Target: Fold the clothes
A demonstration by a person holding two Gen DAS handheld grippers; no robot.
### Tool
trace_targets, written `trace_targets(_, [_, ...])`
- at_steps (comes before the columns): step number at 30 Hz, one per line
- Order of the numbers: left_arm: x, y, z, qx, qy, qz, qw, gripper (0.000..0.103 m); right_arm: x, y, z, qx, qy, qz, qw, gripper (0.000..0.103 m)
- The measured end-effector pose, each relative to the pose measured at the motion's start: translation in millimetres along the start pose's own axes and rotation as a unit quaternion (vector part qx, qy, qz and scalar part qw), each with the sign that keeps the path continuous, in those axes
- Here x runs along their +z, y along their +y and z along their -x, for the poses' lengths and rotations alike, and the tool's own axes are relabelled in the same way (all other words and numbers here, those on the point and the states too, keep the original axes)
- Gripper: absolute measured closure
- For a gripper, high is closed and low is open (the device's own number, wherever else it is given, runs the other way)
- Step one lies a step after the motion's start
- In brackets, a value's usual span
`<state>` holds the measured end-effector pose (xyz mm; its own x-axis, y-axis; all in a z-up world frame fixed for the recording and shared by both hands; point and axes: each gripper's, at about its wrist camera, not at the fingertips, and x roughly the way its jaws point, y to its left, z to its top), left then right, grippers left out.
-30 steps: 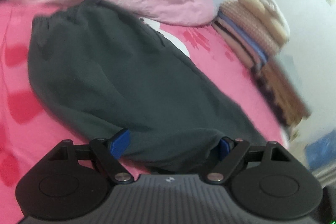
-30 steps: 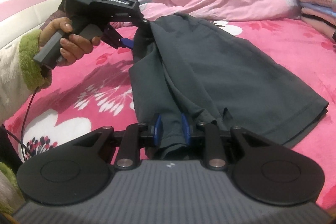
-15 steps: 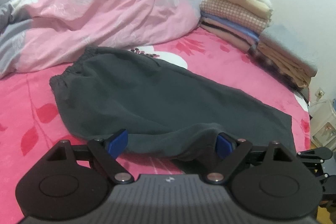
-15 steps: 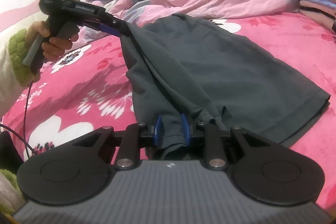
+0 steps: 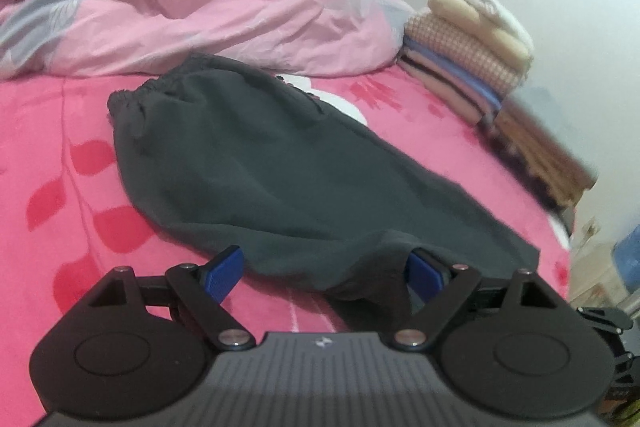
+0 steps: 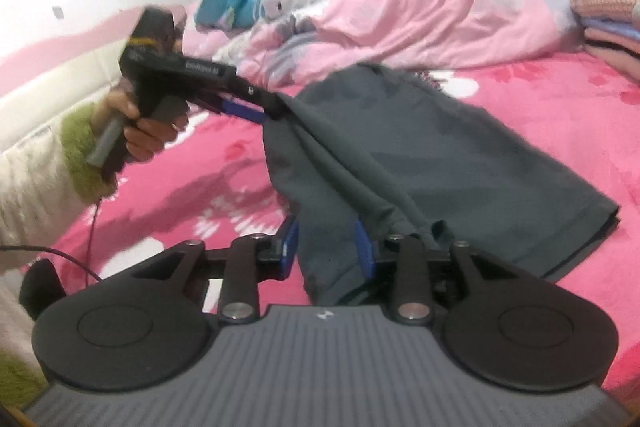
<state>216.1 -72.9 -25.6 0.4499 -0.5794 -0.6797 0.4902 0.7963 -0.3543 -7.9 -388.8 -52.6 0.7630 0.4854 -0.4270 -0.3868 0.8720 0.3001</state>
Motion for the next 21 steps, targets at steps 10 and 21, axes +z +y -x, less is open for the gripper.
trace_targets(10, [-12.8,15.7,11.3,-0.020,-0.023,0.051,0.9983,0.014,4.3,-39.6,-0.2,-0.048,-0.001,-0.070,0.996,0.045])
trace_targets(21, [-32.6,-3.0,4.1,-0.016,-0.006,0.014,0.9998,0.014,18.2,-35.6,-20.3,-0.013,-0.008,-0.009,1.000,0.045])
